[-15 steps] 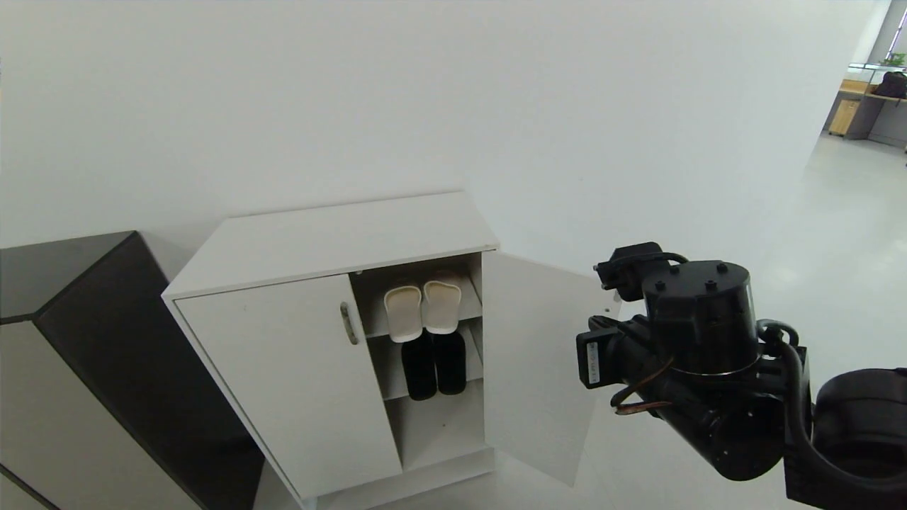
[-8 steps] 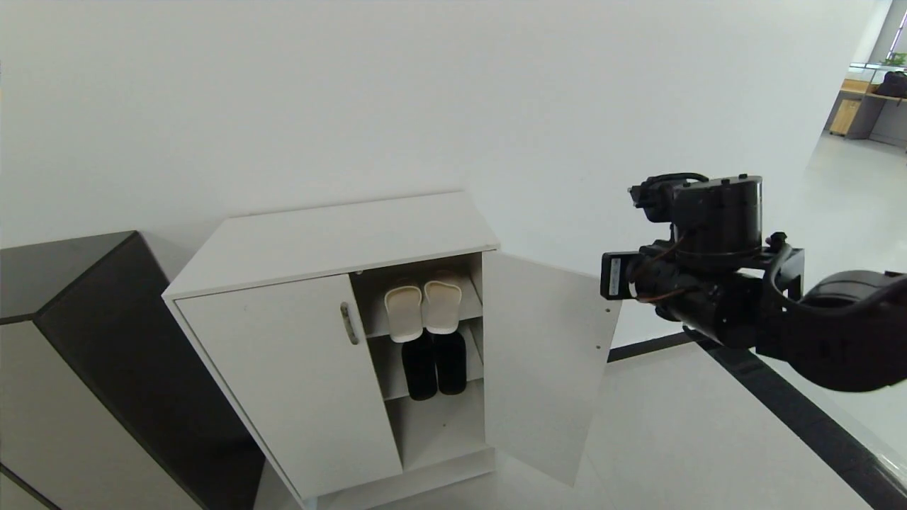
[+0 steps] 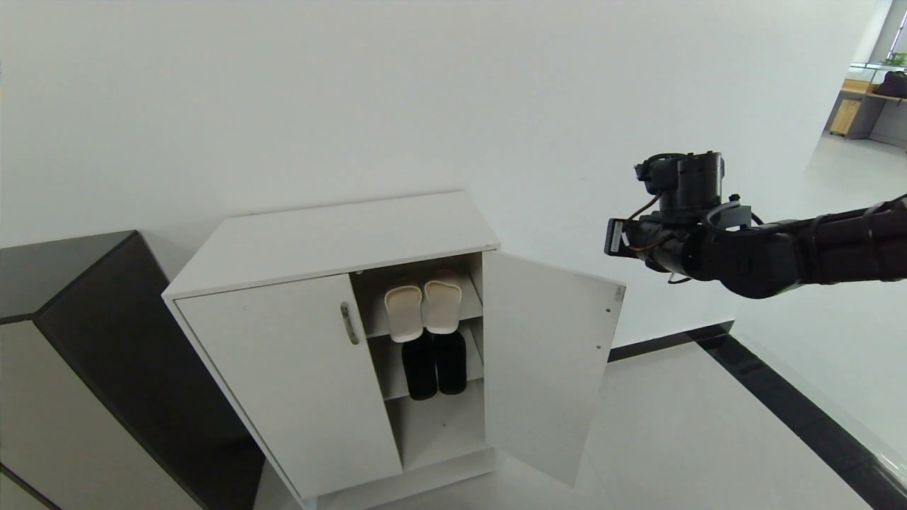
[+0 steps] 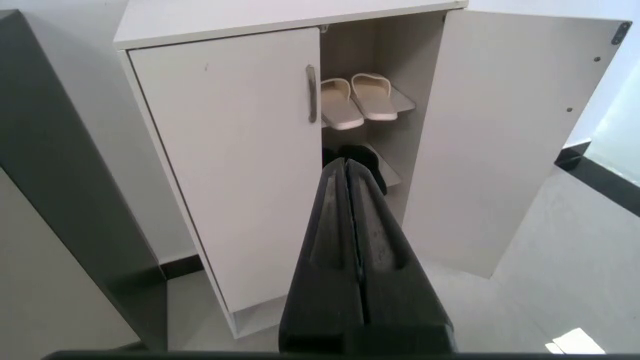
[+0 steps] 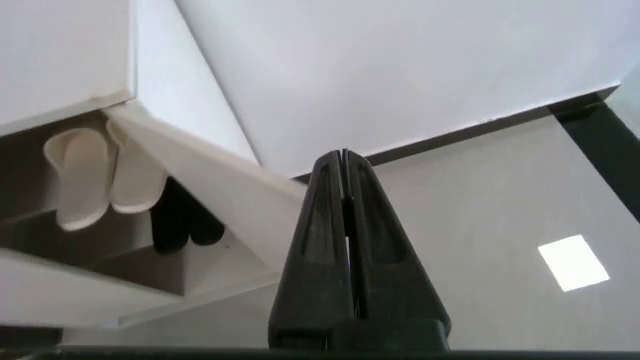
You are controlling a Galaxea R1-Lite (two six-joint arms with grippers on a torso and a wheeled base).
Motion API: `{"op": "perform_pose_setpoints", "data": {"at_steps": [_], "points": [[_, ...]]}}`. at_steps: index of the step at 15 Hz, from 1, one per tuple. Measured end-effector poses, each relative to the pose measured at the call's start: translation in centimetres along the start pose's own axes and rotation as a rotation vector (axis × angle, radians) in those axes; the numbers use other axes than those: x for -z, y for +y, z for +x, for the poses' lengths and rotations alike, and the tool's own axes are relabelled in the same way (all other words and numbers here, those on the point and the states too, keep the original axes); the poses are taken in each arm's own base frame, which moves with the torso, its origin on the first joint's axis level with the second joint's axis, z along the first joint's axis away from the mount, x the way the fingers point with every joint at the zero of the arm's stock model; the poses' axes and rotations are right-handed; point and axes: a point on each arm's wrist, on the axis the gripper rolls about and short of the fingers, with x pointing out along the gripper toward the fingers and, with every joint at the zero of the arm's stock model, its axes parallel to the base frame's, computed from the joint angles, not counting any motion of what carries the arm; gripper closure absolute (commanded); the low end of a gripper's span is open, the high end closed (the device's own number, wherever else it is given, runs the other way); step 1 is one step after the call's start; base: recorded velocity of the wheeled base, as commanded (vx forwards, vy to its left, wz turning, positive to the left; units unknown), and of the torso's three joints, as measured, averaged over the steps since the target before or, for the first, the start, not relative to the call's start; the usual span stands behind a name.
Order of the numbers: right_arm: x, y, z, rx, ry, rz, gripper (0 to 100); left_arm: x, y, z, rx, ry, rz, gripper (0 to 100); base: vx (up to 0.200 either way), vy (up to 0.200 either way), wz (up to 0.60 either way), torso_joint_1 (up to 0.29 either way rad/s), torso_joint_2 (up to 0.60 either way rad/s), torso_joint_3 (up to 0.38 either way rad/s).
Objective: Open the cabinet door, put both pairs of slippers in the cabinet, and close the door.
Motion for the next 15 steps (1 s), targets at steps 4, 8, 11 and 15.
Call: {"op": "perform_pose_setpoints", "data": {"at_steps": [4,8,11,15], "points": [[1.4,-1.0,3.1,0.031,0.03,0.001,100,0.0,0.0,0.0,0.0,0.0,0.0,100,0.0,0.0,0.0,0.0,0.0,0.0],[2.9,-1.2,4.7,0.038,0.063,-0.007,100,0.0,0.0,0.0,0.0,0.0,0.0,100,0.0,0.0,0.0,0.0,0.0,0.0],[3.6,-1.1,5.5,0.041,0.077,-0.012,100,0.0,0.0,0.0,0.0,0.0,-0.001,100,0.0,0.0,0.0,0.0,0.0,0.0],[4.4,-1.0,6.1,0.046,0.094,-0.017,100,0.0,0.0,0.0,0.0,0.0,-0.001,100,0.0,0.0,0.0,0.0,0.0,0.0]]}}
